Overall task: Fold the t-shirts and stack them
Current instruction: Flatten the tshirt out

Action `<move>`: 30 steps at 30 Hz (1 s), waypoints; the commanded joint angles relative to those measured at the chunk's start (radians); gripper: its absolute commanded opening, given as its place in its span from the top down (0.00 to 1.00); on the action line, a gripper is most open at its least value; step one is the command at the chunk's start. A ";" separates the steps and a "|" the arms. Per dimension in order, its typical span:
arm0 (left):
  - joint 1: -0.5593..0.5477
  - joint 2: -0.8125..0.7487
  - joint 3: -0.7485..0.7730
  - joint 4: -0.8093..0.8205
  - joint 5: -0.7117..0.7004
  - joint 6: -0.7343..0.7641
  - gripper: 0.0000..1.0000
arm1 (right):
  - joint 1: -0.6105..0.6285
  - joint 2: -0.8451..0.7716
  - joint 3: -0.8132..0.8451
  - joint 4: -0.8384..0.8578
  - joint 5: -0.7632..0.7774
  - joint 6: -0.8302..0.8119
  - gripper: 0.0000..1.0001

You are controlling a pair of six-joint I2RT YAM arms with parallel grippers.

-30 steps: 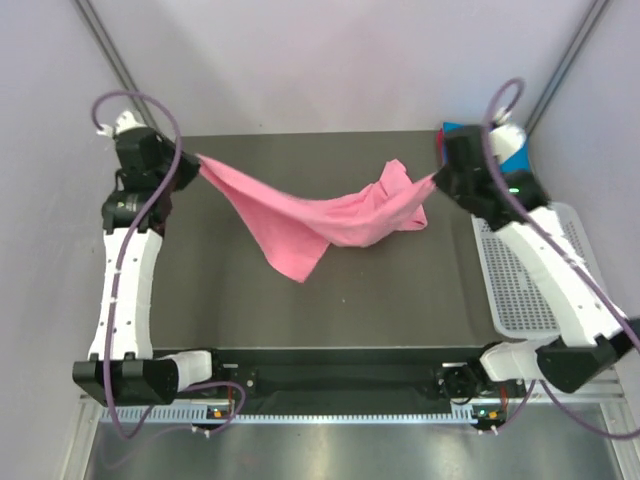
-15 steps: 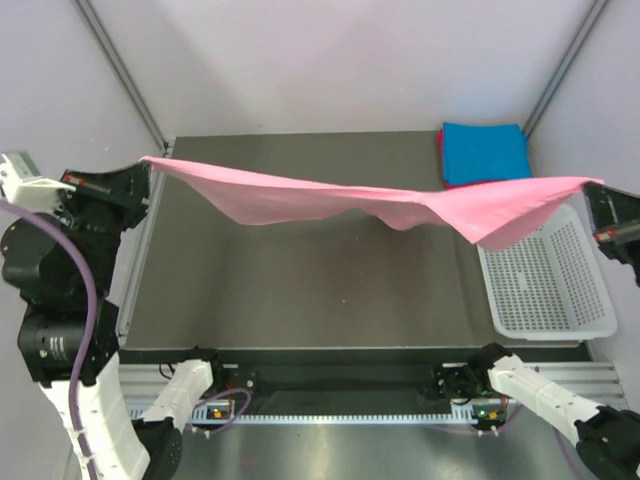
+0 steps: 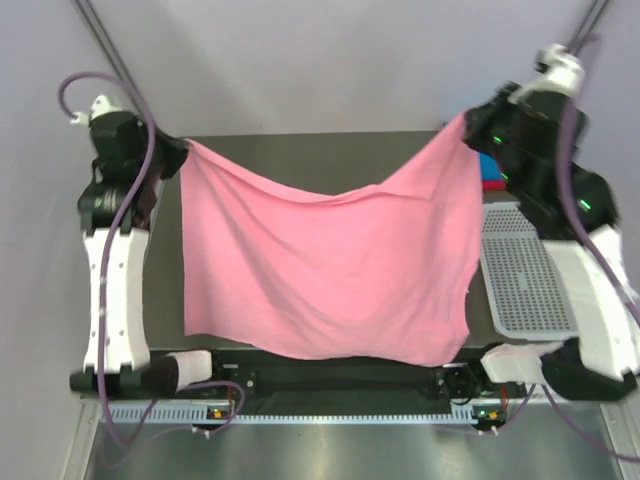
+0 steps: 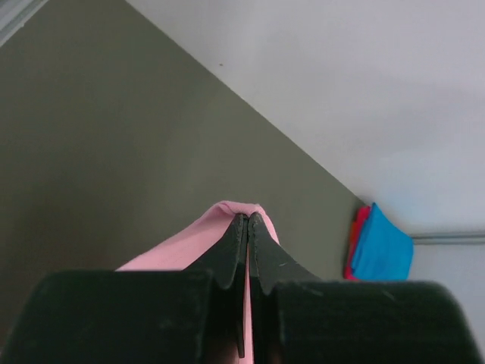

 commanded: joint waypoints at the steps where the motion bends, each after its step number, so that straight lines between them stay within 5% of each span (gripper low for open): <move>1: 0.007 0.181 0.067 0.172 -0.041 0.012 1.00 | -0.026 0.207 0.105 0.205 0.004 -0.145 1.00; 4: 0.044 0.341 0.249 0.190 -0.048 -0.009 1.00 | -0.084 0.364 0.252 0.270 0.018 -0.209 1.00; 9: 0.110 0.560 0.624 0.216 0.074 -0.087 1.00 | -0.233 0.504 0.542 0.245 -0.201 -0.131 1.00; 14: 0.130 0.604 0.759 0.290 0.211 -0.179 1.00 | -0.333 0.426 0.523 0.290 -0.278 -0.119 1.00; 23: 0.130 0.314 0.266 0.307 0.199 -0.068 1.00 | -0.363 0.168 0.131 0.239 -0.387 -0.096 1.00; 30: 0.132 -0.084 -0.428 0.246 0.053 0.031 1.00 | -0.348 -0.175 -0.565 0.151 -0.588 0.042 1.00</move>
